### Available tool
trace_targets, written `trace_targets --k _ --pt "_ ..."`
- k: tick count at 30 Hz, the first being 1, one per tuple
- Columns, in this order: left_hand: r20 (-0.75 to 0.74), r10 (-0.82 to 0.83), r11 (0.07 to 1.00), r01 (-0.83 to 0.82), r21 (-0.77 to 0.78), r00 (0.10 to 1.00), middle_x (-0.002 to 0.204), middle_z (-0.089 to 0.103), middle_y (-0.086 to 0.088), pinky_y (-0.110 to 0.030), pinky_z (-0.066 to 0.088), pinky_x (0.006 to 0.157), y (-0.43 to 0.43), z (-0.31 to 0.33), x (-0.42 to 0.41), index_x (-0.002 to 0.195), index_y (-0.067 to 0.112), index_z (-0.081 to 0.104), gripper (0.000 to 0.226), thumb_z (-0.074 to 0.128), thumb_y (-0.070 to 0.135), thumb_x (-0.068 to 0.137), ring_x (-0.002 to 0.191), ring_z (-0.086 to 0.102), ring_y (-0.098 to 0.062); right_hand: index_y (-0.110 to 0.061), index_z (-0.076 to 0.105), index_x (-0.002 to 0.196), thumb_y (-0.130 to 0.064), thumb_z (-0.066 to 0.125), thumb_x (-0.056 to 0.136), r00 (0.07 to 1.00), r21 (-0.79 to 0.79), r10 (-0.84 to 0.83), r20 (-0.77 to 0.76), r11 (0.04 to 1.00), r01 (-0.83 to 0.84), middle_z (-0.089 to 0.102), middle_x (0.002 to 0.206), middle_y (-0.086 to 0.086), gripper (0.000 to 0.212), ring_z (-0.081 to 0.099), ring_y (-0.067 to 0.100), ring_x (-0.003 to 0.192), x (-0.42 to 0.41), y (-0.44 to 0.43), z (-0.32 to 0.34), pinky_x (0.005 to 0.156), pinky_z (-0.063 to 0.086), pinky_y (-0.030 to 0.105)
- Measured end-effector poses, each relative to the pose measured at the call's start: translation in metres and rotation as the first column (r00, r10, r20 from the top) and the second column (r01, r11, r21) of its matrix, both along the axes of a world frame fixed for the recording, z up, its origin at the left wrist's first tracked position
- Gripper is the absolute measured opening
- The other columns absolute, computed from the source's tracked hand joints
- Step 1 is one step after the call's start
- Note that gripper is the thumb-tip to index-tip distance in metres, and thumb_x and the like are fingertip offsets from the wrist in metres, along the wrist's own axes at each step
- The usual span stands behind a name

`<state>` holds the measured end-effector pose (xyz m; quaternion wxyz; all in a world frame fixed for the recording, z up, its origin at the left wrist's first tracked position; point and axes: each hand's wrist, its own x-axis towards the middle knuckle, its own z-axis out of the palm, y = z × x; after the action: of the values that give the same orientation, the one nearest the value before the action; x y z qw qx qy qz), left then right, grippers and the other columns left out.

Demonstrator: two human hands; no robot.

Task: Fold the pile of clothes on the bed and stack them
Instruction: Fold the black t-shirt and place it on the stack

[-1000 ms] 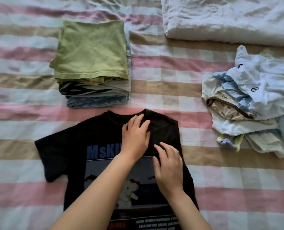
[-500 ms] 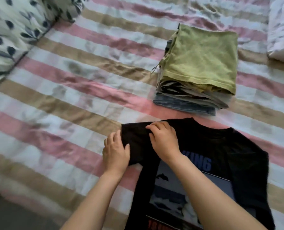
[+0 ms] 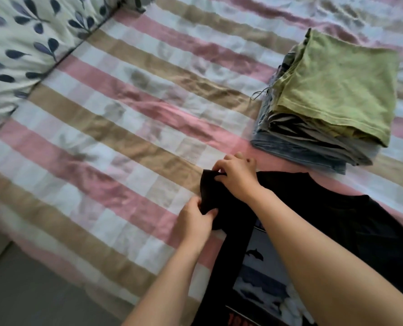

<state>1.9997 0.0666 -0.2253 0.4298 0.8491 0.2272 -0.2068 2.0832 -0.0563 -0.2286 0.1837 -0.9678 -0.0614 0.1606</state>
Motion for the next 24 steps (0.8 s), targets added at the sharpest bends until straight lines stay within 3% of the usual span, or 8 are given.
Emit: trace_targets --k 6,9,12,14,17,19,22,24 --pt "0.419 -0.175 0.982 0.187 0.012 0.891 0.084 0.057 0.005 -0.012 0.044 0.069 -0.01 0.022 -0.023 0.088 0.013 0.062 0.014 0.067 0.003 0.079 0.076 0.057 -0.009 -0.022 0.067 0.093 -0.021 0.068 0.08 0.99 0.274 -0.139 0.035 0.954 0.124 0.053 0.095 -0.006 0.013 0.041 0.022 0.104 -0.027 -0.046 0.038 0.091 0.034 0.046" --pt "0.517 -0.431 0.896 0.416 0.152 0.739 0.087 0.056 -0.005 -0.026 0.049 0.068 -0.023 0.027 -0.04 0.1 0.006 0.065 0.028 0.061 -0.008 0.076 0.076 0.059 -0.018 -0.025 0.069 0.083 -0.012 0.071 0.076 0.978 0.325 -0.201 0.049 0.93 0.175 0.056 0.096 -0.009 0.015 0.041 0.019 0.099 -0.063 -0.084 0.051 0.088 0.035 0.043" --pt "0.415 -0.655 0.751 0.605 0.266 0.631 0.092 0.056 -0.013 -0.037 0.052 0.067 -0.038 0.023 -0.053 0.111 0.003 0.063 0.035 0.061 -0.005 0.077 0.079 0.059 -0.027 -0.027 0.071 0.08 -0.004 0.07 0.074 0.963 0.264 -0.265 0.043 0.933 0.245 0.056 0.097 -0.011 0.024 0.042 0.019 0.101 -0.1 -0.111 0.046 0.086 0.034 0.04" --pt "0.305 -0.746 0.666 0.68 0.306 0.592 0.099 0.054 -0.011 -0.036 0.053 0.071 -0.047 0.02 -0.056 0.115 0.006 0.061 0.035 0.065 0.015 0.081 0.088 0.058 -0.026 -0.025 0.073 0.083 -0.003 0.068 0.076 0.959 0.165 -0.28 0.032 0.948 0.272 0.059 0.1 -0.007 0.024 0.044 0.024 0.103 -0.117 -0.121 0.035 0.081 0.031 0.034" --pt "0.295 -0.812 0.58 0.647 0.494 0.503 0.088 0.06 -0.004 -0.027 0.05 0.06 -0.059 0.014 -0.054 0.099 0.013 0.069 0.03 0.056 0.034 0.082 0.078 0.062 -0.022 -0.02 0.074 0.092 0.005 0.06 0.078 0.957 0.088 -0.284 0.064 0.956 0.278 0.063 0.109 0.004 0.032 0.049 0.032 0.105 -0.135 -0.126 0.02 0.079 0.039 0.036" --pt "0.316 -0.82 0.565 0.593 0.573 0.477 0.106 0.065 -0.005 -0.032 0.053 0.072 -0.068 0.006 -0.049 0.11 0.017 0.067 0.032 0.062 0.027 0.08 0.096 0.065 -0.027 -0.013 0.071 0.101 0.013 0.06 0.07 0.946 0.121 -0.295 0.132 0.952 0.28 0.063 0.114 0.012 0.042 0.055 0.039 0.106 -0.146 -0.119 0.013 0.081 0.049 0.047" --pt "0.181 -0.893 0.436 0.69 0.577 0.413 0.152 0.028 -0.006 -0.048 0.021 0.111 -0.081 -0.011 -0.039 0.141 0.018 0.036 0.054 0.052 0.023 0.09 0.141 0.023 -0.027 -0.014 0.056 0.128 -0.004 0.066 0.077 0.972 0.0 -0.186 0.142 0.982 0.188 0.05 0.137 0.013 0.053 0.046 0.036 0.126 -0.16 -0.106 0.001 0.099 0.04 0.053" --pt "0.045 -0.908 0.363 0.726 0.585 0.418 0.157 -0.005 -0.002 -0.046 -0.002 0.114 -0.085 -0.022 -0.029 0.149 0.022 0.007 0.06 0.035 0.035 0.097 0.144 -0.008 -0.022 -0.021 0.028 0.145 -0.025 0.048 0.094 0.99 -0.087 -0.137 0.032 0.986 0.139 0.02 0.155 0.003 0.055 0.015 0.025 0.143 -0.167 -0.104 -0.011 0.114 0.014 0.047"
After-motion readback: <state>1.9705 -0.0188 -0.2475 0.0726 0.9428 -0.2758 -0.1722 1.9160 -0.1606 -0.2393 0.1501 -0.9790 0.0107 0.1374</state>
